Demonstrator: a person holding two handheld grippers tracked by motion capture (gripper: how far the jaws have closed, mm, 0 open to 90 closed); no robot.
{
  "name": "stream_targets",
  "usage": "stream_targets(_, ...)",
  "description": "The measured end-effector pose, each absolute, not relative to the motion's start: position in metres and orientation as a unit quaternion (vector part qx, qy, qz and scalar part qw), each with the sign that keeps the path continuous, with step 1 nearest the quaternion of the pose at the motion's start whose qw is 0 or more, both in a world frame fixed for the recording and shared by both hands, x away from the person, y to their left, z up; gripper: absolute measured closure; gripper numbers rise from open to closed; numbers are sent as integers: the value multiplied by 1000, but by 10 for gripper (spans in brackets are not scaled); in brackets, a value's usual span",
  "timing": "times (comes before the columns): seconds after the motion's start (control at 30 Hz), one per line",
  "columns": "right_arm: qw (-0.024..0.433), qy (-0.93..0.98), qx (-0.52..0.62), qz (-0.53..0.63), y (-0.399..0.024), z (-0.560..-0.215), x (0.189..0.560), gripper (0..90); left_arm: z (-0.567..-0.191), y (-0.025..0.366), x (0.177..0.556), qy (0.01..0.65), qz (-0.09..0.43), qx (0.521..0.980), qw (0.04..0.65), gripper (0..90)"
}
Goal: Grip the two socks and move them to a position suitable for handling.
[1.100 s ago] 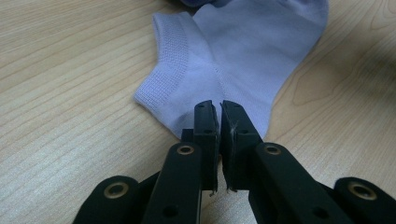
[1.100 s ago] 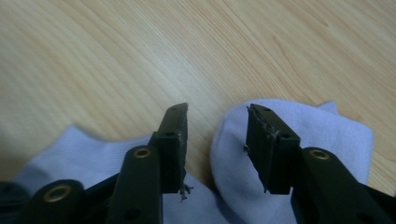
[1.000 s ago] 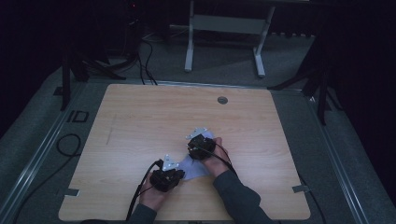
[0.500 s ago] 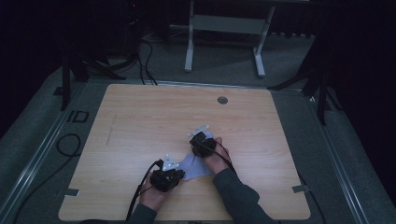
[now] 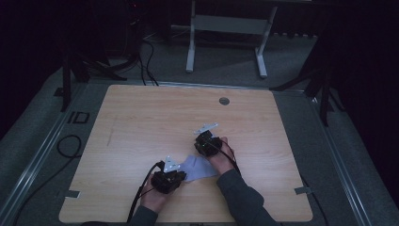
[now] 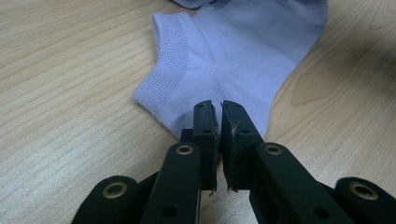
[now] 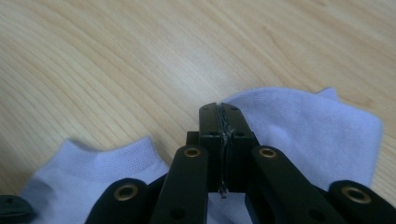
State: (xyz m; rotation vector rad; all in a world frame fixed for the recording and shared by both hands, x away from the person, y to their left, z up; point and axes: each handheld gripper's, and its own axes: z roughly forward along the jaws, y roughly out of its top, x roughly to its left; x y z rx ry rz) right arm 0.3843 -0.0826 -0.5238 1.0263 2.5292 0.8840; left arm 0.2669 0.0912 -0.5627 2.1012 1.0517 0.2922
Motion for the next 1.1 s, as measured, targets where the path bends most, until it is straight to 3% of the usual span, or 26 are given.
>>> stream_targets(0.47, 154, 849, 377, 337, -111, -495, 387, 889, -563, 91, 267, 412, 114, 822, 378, 844)
stream_targets(1.1, 168, 810, 445, 343, -173, -491, 395, 890, -563, 91, 267, 412, 113, 822, 377, 845)
